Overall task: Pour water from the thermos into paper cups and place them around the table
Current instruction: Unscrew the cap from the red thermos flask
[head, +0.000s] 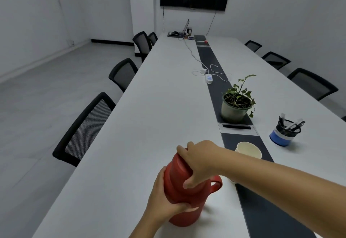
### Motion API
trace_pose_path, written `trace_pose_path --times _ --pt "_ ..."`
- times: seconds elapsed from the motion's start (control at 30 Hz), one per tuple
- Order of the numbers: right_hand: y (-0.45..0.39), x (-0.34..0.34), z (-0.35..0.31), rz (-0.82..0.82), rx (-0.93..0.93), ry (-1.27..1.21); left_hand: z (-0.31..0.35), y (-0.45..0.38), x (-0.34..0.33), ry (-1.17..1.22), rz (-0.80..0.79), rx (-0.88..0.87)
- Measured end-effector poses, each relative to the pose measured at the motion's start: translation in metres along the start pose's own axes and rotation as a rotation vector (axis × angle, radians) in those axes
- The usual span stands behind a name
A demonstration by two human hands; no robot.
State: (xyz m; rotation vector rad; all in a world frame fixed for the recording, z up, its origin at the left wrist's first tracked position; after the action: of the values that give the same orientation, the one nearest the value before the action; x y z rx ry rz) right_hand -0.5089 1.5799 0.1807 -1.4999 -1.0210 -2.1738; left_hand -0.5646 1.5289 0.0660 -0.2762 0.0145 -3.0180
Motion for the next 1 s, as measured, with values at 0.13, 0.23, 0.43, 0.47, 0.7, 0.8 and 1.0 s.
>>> trace_pose_path --times 0.13,0.23,0.43,0.47,0.7,0.8,1.0 --pt "0.009 -0.004 -0.004 -0.111 0.228 0.109 0.001 0.001 -0.001 0.011 0.023 0.0" --pt "0.004 -0.003 0.002 -0.024 0.021 -0.048 0.002 0.003 0.0 0.006 0.021 0.0" --pt "0.01 -0.003 -0.004 -0.053 0.201 -0.055 0.004 0.003 0.0 -0.011 0.027 0.013" --pt "0.011 -0.006 -0.003 -0.085 0.223 -0.054 0.003 0.003 -0.001 -0.01 0.028 0.013" --pt "-0.001 -0.002 -0.005 -0.009 0.017 0.016 -0.003 0.004 -0.003 -0.029 0.005 0.051" --pt "0.01 0.002 -0.012 0.023 0.267 0.137 0.0 0.002 -0.002 -0.065 0.013 0.032" --pt "0.009 -0.01 0.013 -0.033 -0.007 -0.153 0.002 0.004 -0.003 0.007 -0.008 0.012"
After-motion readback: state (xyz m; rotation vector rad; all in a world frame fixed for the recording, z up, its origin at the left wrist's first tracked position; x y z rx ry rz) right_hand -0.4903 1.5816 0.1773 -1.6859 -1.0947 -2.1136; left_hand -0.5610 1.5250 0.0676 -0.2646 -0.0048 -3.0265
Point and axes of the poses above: each hand's wrist, its own y-axis away from the middle knuckle, its own x-axis out of the back of the hand, z = x × y, the point moved 9 cm from there along -y, towards the middle knuckle, and after that the axes turned 8 degrees about -x, right-handed, at the moved point
